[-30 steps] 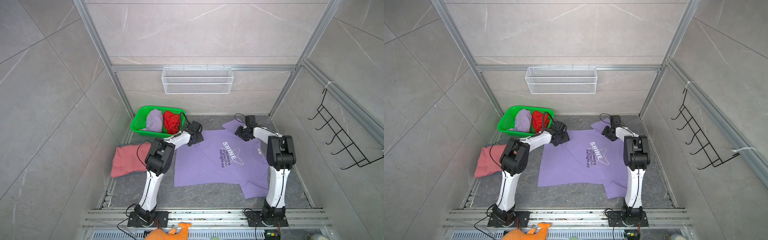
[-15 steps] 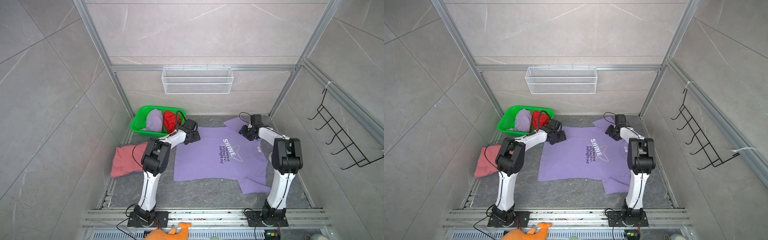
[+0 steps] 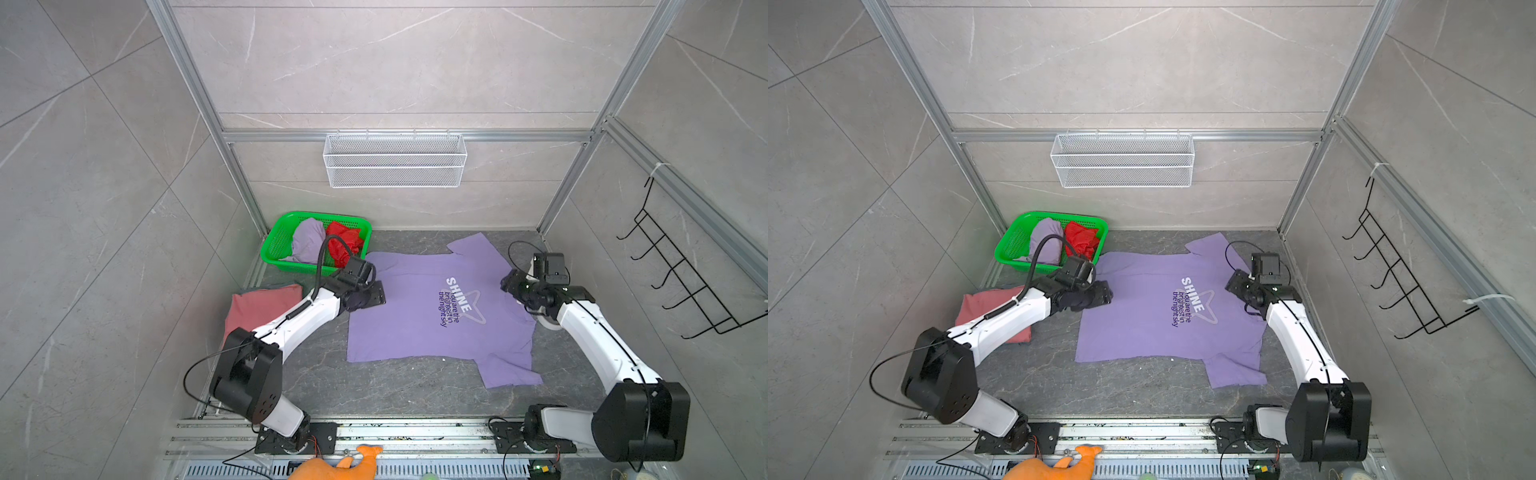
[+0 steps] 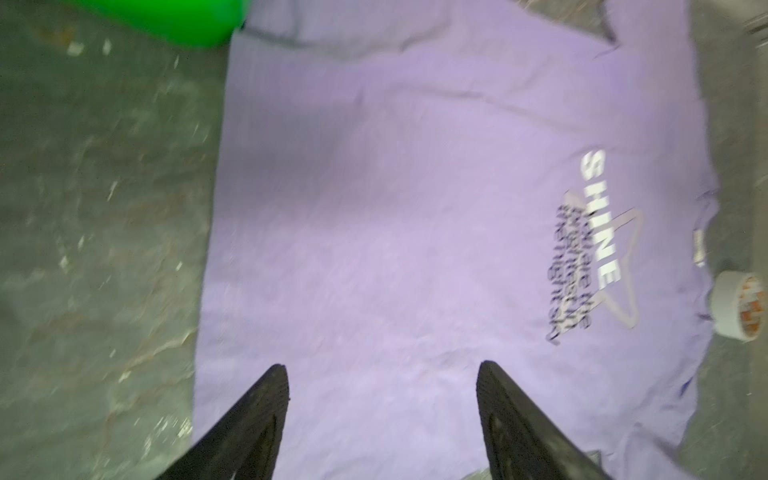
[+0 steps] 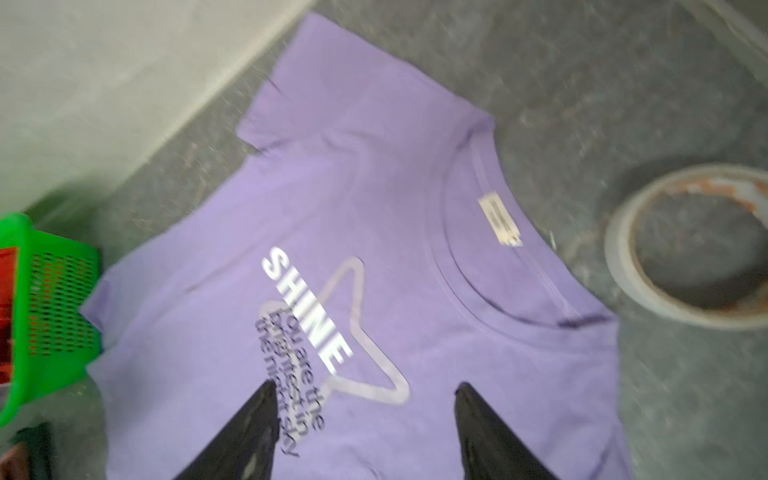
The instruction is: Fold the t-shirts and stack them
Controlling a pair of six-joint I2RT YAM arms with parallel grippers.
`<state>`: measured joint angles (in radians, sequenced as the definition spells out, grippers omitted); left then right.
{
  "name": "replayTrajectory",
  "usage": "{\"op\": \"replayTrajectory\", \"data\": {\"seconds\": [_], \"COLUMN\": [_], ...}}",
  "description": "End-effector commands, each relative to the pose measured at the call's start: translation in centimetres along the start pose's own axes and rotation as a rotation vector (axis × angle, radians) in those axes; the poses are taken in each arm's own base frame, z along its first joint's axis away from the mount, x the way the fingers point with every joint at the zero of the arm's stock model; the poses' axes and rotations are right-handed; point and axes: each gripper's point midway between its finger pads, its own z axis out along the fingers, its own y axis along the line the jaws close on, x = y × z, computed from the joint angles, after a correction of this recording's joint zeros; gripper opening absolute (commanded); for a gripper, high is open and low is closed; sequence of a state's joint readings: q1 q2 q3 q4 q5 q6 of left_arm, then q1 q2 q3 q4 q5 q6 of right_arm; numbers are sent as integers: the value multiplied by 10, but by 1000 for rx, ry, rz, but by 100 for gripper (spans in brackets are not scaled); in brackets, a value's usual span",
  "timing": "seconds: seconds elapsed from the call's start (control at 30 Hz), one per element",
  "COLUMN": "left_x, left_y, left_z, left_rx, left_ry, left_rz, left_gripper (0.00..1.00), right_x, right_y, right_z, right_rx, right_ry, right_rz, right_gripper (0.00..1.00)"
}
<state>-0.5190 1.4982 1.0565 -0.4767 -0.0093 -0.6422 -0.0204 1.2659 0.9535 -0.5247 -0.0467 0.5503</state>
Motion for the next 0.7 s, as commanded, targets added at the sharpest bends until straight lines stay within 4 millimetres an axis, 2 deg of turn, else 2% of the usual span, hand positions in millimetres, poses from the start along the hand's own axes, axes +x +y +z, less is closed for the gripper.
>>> {"op": "replayTrajectory", "data": {"seconds": [0.0, 0.07, 0.17, 0.3, 0.37, 0.43, 0.5, 0.67], "left_x": [30, 49, 75, 99, 104, 101, 86, 24], "left_y": [26, 37, 50, 68, 67, 58, 41, -14], "left_z": [-18, -22, -25, -25, -19, -14, -11, 2], "left_rx": [-64, -80, -95, -127, -107, -60, 3, 128], "left_ry": [46, 80, 114, 135, 146, 136, 90, -19], "left_rz": [-47, -83, -131, -184, -199, -199, -181, -91], "left_gripper": [74, 73, 73, 73, 72, 71, 71, 73], "right_x": [41, 57, 71, 76, 73, 71, 61, 10], "right_y": [-39, -55, -70, -71, -64, -54, -40, 11], "right_z": [-3, -5, -8, -5, -1, 3, 6, 22], "right_rx": [103, 126, 140, 93, 48, -4, -75, -258], "right_ry": [108, 136, 163, 157, 152, 157, 136, 80], "right_rz": [40, 86, 132, 154, 151, 152, 147, 148], "right_gripper": [69, 69, 69, 70, 69, 68, 68, 68]}}
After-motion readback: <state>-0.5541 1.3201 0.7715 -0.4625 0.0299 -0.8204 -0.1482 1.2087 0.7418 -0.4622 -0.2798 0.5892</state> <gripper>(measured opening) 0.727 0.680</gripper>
